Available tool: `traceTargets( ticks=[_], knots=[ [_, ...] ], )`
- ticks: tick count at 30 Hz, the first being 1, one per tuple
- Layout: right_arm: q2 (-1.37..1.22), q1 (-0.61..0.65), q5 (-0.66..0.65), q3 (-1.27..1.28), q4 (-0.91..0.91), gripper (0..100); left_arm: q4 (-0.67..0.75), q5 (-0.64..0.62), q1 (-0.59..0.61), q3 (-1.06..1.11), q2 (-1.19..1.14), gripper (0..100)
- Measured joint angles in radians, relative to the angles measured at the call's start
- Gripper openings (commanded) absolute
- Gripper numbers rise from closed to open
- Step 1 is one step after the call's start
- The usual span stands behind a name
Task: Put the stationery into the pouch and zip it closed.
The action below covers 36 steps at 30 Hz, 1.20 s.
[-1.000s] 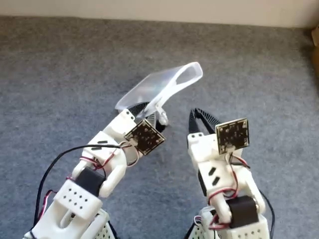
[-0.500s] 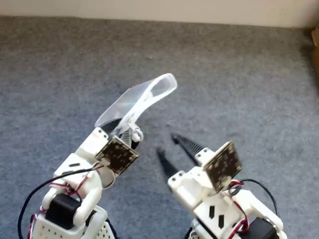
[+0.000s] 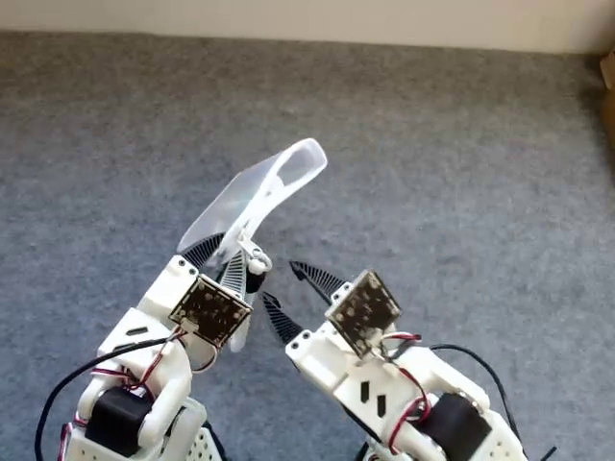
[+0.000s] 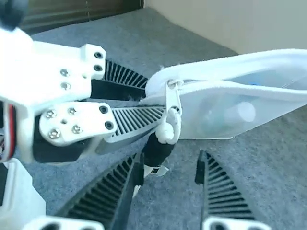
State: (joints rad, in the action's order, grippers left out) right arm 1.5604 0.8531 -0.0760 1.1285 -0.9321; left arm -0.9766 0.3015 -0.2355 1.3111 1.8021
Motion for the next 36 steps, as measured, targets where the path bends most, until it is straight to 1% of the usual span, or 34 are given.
traceTargets(
  ticks=[5, 8, 13, 19, 24, 29, 36],
  knots=[
    [-0.190, 0.000, 0.000, -0.006, 0.017, 20.6, -0.002, -0.026, 0.000, 0.000, 0.003, 1],
    [-0.270, 0.000, 0.000, -0.054, 0.018, 20.6, -0.005, -0.029, 0.000, 0.000, 0.005, 1],
    [-0.284, 0.000, 0.000, -0.089, 0.031, 20.6, -0.005, -0.029, 0.000, 0.000, 0.005, 1],
    [-0.284, 0.000, 0.000, -0.091, 0.120, 20.5, -0.005, -0.031, 0.000, 0.000, 0.005, 1],
    [-0.285, 0.002, 0.000, -0.091, 0.130, 20.4, -0.005, -0.035, 0.000, 0.000, 0.006, 1],
    [-0.285, 0.002, -0.006, -0.091, 0.158, 14.8, -0.005, -0.035, 0.000, 0.000, 0.009, 1],
    [-0.339, 0.002, -0.006, -0.091, 0.219, 14.0, -0.005, -0.035, 0.009, 0.000, 0.012, 1]
  ],
)
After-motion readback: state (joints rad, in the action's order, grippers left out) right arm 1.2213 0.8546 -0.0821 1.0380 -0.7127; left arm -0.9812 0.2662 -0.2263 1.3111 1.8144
